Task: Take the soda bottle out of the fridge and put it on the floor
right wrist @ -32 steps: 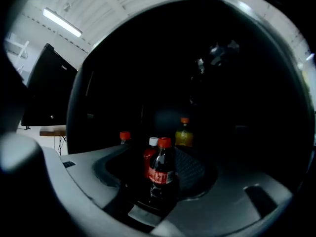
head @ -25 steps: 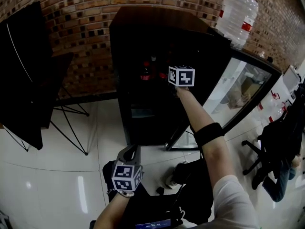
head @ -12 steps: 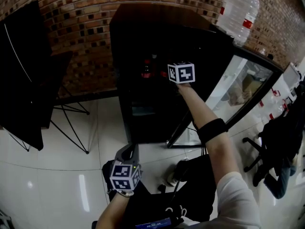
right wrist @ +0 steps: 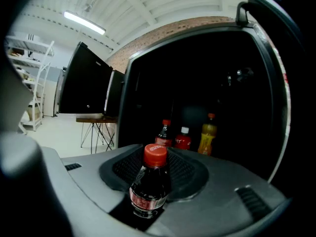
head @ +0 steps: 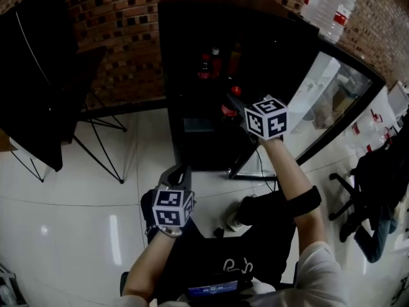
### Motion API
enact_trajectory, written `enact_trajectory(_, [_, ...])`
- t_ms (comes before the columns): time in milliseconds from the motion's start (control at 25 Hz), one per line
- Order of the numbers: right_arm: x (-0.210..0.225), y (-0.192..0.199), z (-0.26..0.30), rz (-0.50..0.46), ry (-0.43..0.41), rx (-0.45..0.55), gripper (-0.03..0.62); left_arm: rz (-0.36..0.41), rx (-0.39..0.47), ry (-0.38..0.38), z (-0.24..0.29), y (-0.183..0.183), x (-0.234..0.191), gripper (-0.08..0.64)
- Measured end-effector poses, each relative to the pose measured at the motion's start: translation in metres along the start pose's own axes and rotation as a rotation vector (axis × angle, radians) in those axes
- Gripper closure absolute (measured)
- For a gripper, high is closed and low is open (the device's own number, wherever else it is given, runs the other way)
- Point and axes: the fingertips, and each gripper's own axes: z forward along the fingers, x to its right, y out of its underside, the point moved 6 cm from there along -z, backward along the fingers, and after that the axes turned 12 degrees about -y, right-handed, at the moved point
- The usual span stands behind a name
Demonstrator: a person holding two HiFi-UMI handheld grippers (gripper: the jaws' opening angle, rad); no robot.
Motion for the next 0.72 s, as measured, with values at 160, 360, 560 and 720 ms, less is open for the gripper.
enact_trajectory(160, [-0.054,0.052,-0.015,0.057,-0.073,-0.011,0.422,0.008,-0.013,-0.007,-0.002,0.004,-0.003,0.558])
enact_trajectory(360, [-0.101,0.143,-0.014,0.063,-0.106,-0.108,0.422,-0.001,-0.016,0.014,-0.006,0.001,0.004,0.558])
enact_trajectory(560, [-0.116,0.252,0.015,0.168,-0.113,-0.240,0.423,-0.010,-0.033,0.015,0.000,-0.001,0.001,0.558])
enact_trajectory(720, [-0.126,0.340,0.039,0.239,-0.092,-0.364,0.423,-0.024,-0.062,0.017,0.003,0.001,0.001,0.558])
